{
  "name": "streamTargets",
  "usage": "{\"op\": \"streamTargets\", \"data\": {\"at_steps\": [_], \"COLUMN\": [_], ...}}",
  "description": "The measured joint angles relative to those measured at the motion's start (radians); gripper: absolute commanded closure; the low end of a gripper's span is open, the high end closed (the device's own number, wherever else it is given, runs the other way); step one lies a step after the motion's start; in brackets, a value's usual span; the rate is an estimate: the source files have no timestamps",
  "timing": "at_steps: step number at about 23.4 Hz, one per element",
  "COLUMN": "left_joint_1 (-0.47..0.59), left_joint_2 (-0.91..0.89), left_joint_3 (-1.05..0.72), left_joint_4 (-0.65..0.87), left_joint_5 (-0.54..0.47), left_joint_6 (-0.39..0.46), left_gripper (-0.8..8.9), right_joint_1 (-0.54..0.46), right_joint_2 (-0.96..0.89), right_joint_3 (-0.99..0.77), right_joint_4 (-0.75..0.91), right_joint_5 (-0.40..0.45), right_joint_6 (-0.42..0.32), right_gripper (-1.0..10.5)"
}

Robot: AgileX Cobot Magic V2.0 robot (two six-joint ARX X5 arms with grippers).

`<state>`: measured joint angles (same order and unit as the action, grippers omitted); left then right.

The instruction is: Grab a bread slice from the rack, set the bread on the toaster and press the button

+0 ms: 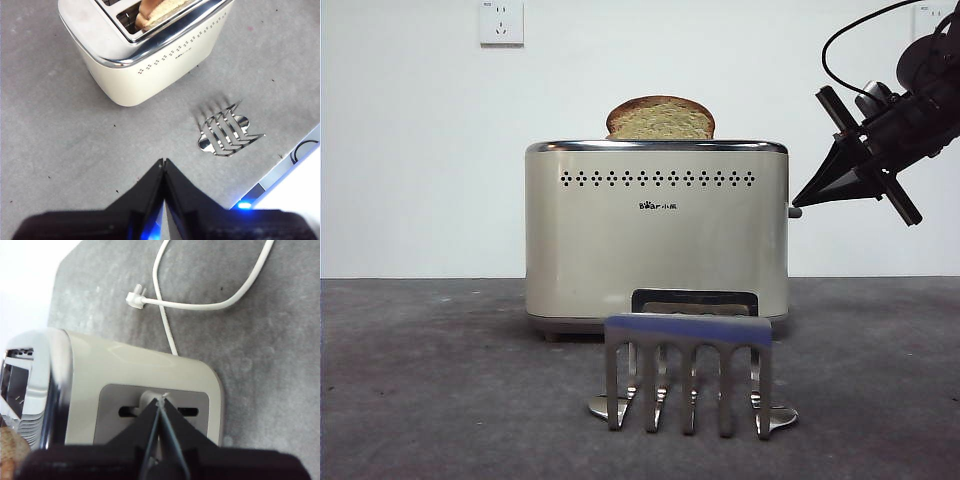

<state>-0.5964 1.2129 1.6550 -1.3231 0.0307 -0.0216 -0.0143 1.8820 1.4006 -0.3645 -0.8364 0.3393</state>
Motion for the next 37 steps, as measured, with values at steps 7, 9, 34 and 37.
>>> {"op": "streamTargets", "data": {"at_steps": [7,9,34,37], "left_joint_1": [0.0,0.0,0.0,0.0], "left_joint_2": [0.0,-0.001,-0.001,0.0], "left_joint_3": [0.0,0.0,0.0,0.0], "left_joint_4": [0.0,0.0,0.0,0.0], "left_joint_5": [0.003,0.002,0.003,0.003], "left_joint_6": [-0.016,-0.016,-0.016,-0.017], "left_gripper": [8.22,8.22,8.22,8.22], "right_joint_1": [0.009,0.014,0.012,0.012], "right_joint_2": [0.032,0.044,0.125,0.127], "right_joint_3": [0.013,0.013,0.031,0.032], "right_joint_4": [0.01,-0.004,-0.068,-0.071], "right_joint_5": [-0.035,-0.035,-0.006,-0.006], "right_joint_6": [0.006,0.006,-0.014,-0.014], "right_gripper": [9.5,9.5,9.5,9.5]}}
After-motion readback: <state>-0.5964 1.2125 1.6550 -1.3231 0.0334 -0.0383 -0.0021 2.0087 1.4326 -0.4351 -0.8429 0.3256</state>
